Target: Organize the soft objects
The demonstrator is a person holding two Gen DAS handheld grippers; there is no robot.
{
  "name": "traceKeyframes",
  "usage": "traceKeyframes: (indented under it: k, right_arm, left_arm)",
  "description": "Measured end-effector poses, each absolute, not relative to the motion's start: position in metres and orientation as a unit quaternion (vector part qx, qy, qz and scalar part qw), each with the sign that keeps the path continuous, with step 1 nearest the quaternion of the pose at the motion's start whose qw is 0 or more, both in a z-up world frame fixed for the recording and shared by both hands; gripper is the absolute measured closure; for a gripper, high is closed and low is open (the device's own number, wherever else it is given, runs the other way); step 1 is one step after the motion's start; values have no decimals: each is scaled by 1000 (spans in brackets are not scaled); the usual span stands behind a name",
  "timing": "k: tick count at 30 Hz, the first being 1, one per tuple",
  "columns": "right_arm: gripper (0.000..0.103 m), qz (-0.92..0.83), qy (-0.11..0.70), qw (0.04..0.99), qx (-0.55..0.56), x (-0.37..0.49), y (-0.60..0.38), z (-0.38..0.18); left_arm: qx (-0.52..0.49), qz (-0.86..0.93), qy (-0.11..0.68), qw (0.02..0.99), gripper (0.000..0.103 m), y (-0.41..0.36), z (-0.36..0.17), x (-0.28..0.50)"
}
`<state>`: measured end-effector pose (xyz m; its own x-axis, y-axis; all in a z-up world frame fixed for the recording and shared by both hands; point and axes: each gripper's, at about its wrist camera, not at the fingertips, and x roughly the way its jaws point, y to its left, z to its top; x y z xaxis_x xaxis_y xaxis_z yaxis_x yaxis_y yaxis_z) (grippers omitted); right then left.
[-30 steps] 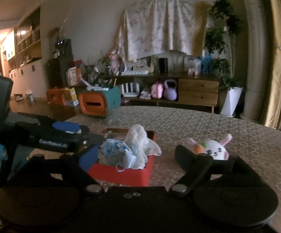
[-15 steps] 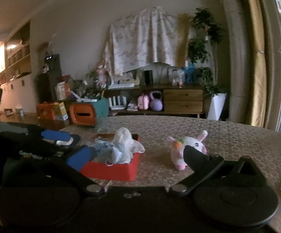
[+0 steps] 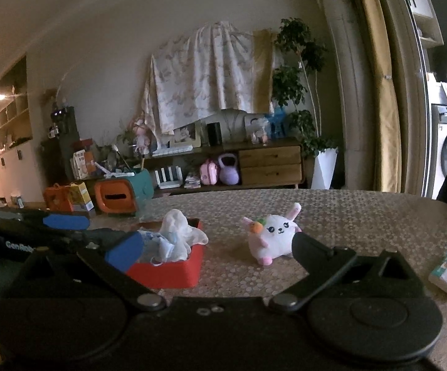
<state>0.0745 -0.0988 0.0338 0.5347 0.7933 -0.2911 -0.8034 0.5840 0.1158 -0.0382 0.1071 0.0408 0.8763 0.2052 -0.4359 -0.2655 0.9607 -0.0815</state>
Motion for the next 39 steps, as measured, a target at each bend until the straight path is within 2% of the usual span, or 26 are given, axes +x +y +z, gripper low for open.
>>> traceKeyframes:
  k: [39]
  right_arm:
    - [0, 449, 159, 879, -4, 72, -100, 37]
  left_arm:
    - [-54, 117, 194, 973, 2, 93, 47, -47]
